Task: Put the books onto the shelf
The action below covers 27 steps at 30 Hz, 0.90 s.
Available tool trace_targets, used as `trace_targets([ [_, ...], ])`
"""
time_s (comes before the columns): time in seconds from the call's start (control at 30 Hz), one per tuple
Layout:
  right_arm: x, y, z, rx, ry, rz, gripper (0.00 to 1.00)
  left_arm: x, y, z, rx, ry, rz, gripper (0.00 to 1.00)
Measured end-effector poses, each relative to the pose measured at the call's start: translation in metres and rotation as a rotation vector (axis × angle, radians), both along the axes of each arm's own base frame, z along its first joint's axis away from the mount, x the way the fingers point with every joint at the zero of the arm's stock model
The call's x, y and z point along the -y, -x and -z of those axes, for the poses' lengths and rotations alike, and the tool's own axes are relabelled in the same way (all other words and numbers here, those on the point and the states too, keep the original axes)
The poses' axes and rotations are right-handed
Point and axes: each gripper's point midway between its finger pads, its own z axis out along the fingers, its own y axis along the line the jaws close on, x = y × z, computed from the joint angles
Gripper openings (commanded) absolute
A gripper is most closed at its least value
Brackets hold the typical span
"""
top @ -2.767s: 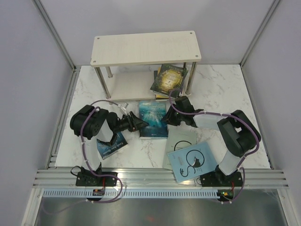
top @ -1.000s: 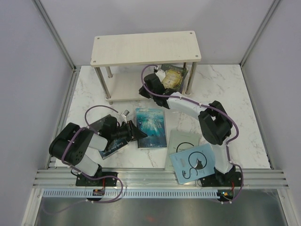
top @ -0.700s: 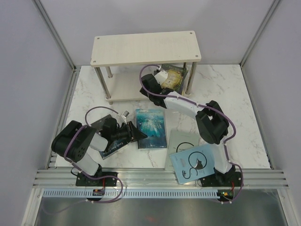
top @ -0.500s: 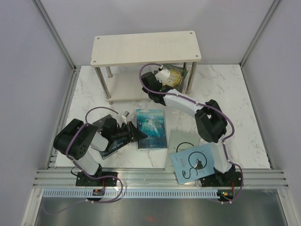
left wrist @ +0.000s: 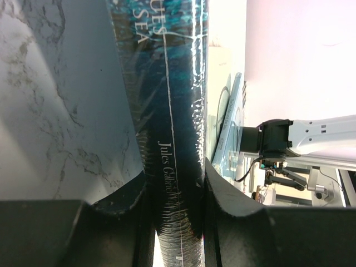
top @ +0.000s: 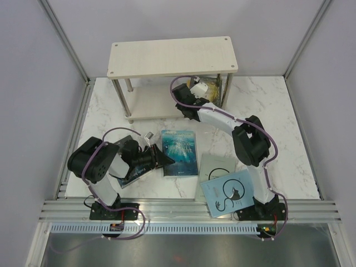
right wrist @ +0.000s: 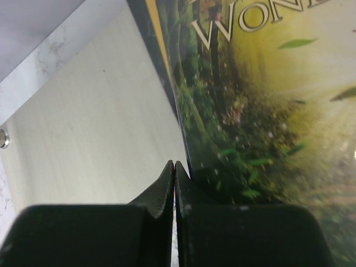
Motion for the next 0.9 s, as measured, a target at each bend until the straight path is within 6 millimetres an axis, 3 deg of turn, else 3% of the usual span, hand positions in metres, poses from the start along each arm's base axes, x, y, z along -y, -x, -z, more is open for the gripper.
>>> trace_targets([
  [0.1, 0.009, -0.002, 0.007, -0.022, -0.006, 0.003, 0.0, 0.0, 0.0, 0.001, -0.005, 0.001, 0.001, 0.02],
  [0.63, 0.004, 0.011, 0.003, -0.062, -0.06, -0.118, 0.01, 0.0, 0.0, 0.001, -0.008, 0.003, 0.0, 0.02],
  [0.67, 0.003, 0.011, 0.003, -0.066, -0.061, -0.134, 0.04, 0.0, 0.0, 0.001, -0.009, 0.002, 0.0, 0.02],
  [0.77, 0.001, 0.017, -0.002, -0.073, -0.064, -0.175, 0.26, -0.001, 0.001, 0.001, -0.017, -0.001, -0.002, 0.02],
  [0.8, 0.0, 0.02, -0.005, -0.073, -0.064, -0.187, 0.43, -0.001, 0.001, 0.001, -0.02, -0.002, -0.002, 0.02],
  [0.9, -0.005, 0.039, -0.022, -0.059, -0.064, -0.238, 0.59, -0.002, 0.002, -0.001, -0.03, -0.007, -0.005, 0.02],
])
